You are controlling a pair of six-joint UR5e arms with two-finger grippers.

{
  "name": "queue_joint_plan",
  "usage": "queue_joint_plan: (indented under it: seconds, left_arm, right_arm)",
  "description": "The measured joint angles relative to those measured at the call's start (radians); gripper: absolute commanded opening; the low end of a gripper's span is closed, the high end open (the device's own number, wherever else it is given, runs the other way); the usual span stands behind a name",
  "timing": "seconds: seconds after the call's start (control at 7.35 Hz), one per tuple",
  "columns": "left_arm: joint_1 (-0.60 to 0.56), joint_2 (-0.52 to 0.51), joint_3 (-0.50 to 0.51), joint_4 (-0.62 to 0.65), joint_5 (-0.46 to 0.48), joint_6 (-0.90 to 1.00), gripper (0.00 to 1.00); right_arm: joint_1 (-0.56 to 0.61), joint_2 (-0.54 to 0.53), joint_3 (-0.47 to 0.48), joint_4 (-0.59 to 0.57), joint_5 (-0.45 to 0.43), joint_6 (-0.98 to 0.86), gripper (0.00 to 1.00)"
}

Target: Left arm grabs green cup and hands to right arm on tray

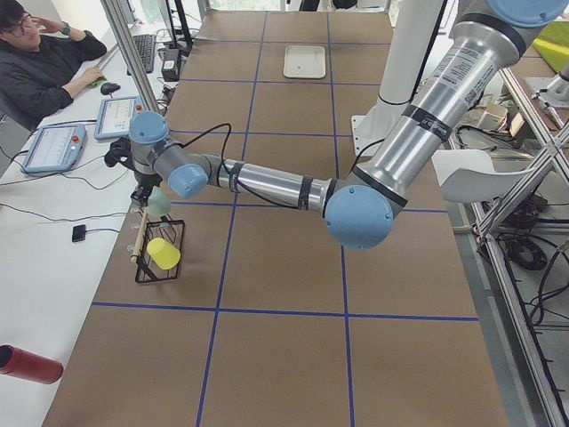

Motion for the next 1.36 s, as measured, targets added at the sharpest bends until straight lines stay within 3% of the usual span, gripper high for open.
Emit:
queue_joint_plan:
  seconds: [0.27,0.68,1.36]
  left_arm:
    - [-0.017,0.028,-0.085,0.018,-0.064,-0.042,0.12]
    - [0.033,0.033,-0.318,0.012,-0.108,-0.4,0.1]
    - [0.152,-0.006,-0.597,0.008,-0.108,-0.713,0.09]
  right_arm:
    - [0.0,0.001,0.012,0.001,0.014,0.003,1.0]
    - [0.0,0.054,0.034,0.003,0.097,0.118,1.0]
    - [0.003,0.31,0.045,0.003,0.373,0.462,0.98]
